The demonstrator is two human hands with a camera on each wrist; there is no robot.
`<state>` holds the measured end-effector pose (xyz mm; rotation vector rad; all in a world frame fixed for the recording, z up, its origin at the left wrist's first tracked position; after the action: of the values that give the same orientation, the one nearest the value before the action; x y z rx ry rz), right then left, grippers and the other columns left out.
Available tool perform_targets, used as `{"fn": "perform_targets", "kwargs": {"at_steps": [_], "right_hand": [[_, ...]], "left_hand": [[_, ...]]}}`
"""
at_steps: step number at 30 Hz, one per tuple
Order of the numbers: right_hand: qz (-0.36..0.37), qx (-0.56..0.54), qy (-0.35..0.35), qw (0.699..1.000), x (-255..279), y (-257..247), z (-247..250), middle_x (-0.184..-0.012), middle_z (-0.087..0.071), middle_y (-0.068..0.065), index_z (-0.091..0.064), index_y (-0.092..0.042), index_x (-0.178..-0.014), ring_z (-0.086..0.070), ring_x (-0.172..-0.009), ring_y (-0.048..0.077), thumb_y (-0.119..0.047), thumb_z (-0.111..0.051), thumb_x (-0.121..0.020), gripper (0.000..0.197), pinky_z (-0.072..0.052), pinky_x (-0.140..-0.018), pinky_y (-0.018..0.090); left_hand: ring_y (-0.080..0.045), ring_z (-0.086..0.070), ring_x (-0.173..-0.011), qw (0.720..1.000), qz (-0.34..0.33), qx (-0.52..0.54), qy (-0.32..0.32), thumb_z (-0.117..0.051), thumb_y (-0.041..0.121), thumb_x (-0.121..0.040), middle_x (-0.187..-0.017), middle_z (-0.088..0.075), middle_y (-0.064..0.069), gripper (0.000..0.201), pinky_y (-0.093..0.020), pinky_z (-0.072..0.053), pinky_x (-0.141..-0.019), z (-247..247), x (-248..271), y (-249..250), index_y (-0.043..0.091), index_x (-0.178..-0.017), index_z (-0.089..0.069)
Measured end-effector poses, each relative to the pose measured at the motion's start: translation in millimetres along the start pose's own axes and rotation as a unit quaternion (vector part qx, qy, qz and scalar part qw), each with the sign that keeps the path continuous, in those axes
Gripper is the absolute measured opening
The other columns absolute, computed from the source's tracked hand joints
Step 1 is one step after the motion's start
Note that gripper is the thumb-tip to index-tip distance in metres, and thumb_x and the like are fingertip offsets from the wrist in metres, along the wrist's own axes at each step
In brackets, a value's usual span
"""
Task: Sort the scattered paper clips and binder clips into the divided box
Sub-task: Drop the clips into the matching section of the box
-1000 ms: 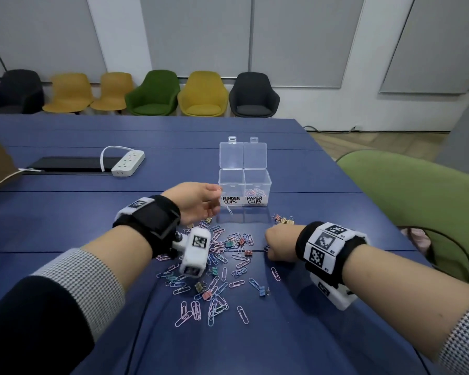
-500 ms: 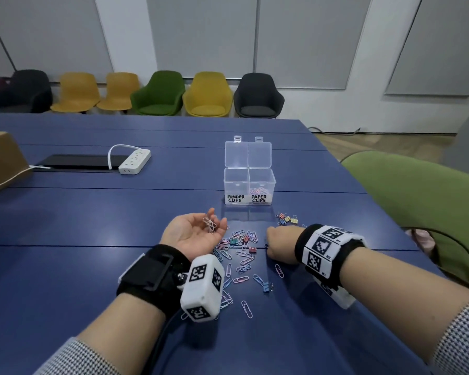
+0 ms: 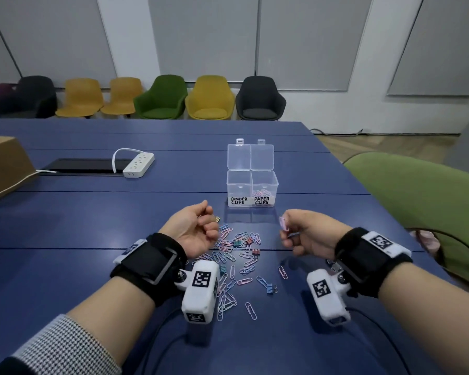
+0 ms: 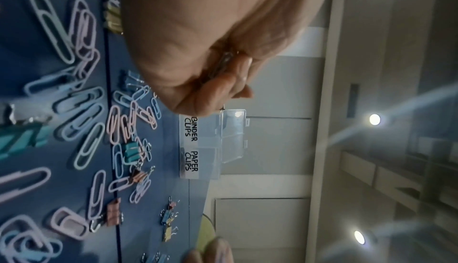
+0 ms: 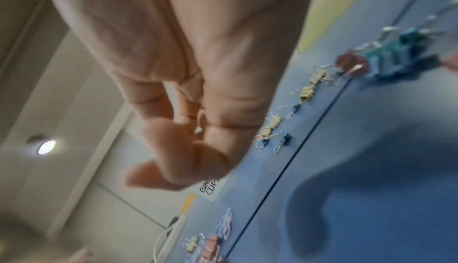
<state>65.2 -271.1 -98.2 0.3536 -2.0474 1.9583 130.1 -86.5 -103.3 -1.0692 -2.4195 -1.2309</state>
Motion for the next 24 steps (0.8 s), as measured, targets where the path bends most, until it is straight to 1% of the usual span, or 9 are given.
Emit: {"fn": "perform_targets", "kwargs": {"at_steps": [5,8,11,13,14,16,18,20,24], "right_hand": [[0.028,-0.269,-0.014,0.963,7.3,-0.6,14.7,-0.067,-0.048,0.010,-0.044,-0.007,-0.059,-0.050,-0.051,0.020,-0.013,-0.037,-0.078,0.022,-0.032,-0.037,0.017],[0.014,-0.295,-0.011,0.955,2.2,5.6,9.4,-0.062,-0.043,0.008,-0.040,-0.007,-0.056,-0.042,-0.041,0.014,-0.018,-0.041,-0.077,0.024,-0.025,-0.033,0.013],[-0.029,-0.199,0.017,0.979,-5.7,11.8,-2.6,-0.052,-0.039,0.000,-0.037,-0.013,-0.062,-0.027,-0.031,0.005,-0.019,-0.038,-0.094,0.032,-0.015,-0.030,0.010],[-0.032,0.000,0.044,0.998,-11.3,9.0,-8.5,-0.051,-0.034,-0.002,-0.041,-0.016,-0.066,-0.022,-0.033,0.005,-0.021,-0.041,-0.097,0.031,-0.014,-0.033,0.010],[-0.019,0.125,0.051,0.991,-14.0,3.2,-13.4,-0.054,-0.033,-0.001,-0.044,-0.015,-0.069,-0.024,-0.036,0.008,-0.021,-0.044,-0.097,0.028,-0.017,-0.036,0.011],[0.027,0.384,0.051,0.921,-18.3,-12.6,-26.4,-0.063,-0.043,0.001,-0.051,-0.016,-0.078,-0.037,-0.045,0.014,-0.027,-0.053,-0.092,0.019,-0.030,-0.041,0.019],[0.072,0.581,0.028,0.810,-19.9,-24.7,-46.8,-0.085,-0.058,0.002,-0.060,-0.017,-0.092,-0.056,-0.073,0.021,-0.035,-0.063,-0.086,0.019,-0.044,-0.062,0.026],[0.078,0.652,-0.001,0.754,-21.9,-26.1,-60.7,-0.106,-0.062,0.003,-0.063,-0.017,-0.105,-0.058,-0.097,0.023,-0.034,-0.069,-0.082,0.029,-0.042,-0.075,0.027],[0.089,0.703,-0.014,0.706,-24.9,-27.8,-69.0,-0.107,-0.068,0.008,-0.068,-0.016,-0.103,-0.056,-0.085,0.023,-0.020,-0.065,-0.085,0.019,-0.039,-0.069,0.026]], "left_hand": [[-0.009,-0.033,-0.035,0.992,-0.016,-0.124,0.013,-0.037,0.026,-0.102,-0.043,-0.035,0.006,0.033,-0.014,-0.028,-0.036,0.4,-3.1,7.2,0.014,-0.075,-0.049],[-0.006,-0.032,-0.036,0.977,-0.022,-0.211,0.011,-0.041,0.023,-0.101,-0.051,-0.038,0.005,0.026,-0.014,-0.026,-0.034,-6.2,-6.8,6.8,0.011,-0.081,-0.055],[-0.007,-0.022,-0.038,0.930,-0.043,-0.364,0.005,-0.050,0.026,-0.098,-0.054,-0.026,0.005,0.023,-0.018,-0.018,-0.039,-19.5,-8.4,8.8,0.012,-0.080,-0.055],[-0.011,-0.020,-0.042,0.861,-0.067,-0.504,0.006,-0.058,0.030,-0.093,-0.056,-0.024,0.002,0.024,-0.020,-0.017,-0.044,-28.0,-10.5,14.1,0.014,-0.076,-0.056],[-0.013,-0.023,-0.042,0.810,-0.076,-0.581,0.016,-0.062,0.034,-0.090,-0.055,-0.027,0.001,0.025,-0.020,-0.020,-0.045,-30.5,-11.3,17.8,0.015,-0.074,-0.057],[-0.016,-0.032,-0.041,0.691,-0.078,-0.718,0.033,-0.069,0.041,-0.082,-0.053,-0.039,0.001,0.027,-0.018,-0.028,-0.045,-34.7,-13.2,21.7,0.019,-0.073,-0.057],[-0.017,-0.043,-0.050,0.603,-0.067,-0.794,0.035,-0.073,0.041,-0.078,-0.065,-0.054,0.000,0.025,-0.020,-0.037,-0.051,-40.5,-16.4,18.9,0.019,-0.079,-0.061],[-0.019,-0.052,-0.069,0.539,-0.070,-0.838,0.038,-0.073,0.037,-0.079,-0.087,-0.065,-0.003,0.031,-0.026,-0.044,-0.063,-47.1,-20.5,14.8,0.011,-0.095,-0.067],[-0.022,-0.059,-0.087,0.465,-0.083,-0.881,0.028,-0.068,0.026,-0.084,-0.110,-0.069,-0.010,0.032,-0.030,-0.048,-0.078,-56.1,-29.7,3.1,0.005,-0.108,-0.068]]}}
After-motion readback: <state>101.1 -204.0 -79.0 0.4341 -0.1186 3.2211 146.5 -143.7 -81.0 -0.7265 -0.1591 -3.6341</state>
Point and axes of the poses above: each hand's wrist, its own x-axis away from the middle knuckle, its own z-axis out of the back of the hand, y = z × x, the point moved 9 cm from there along -x, towards the middle knuckle
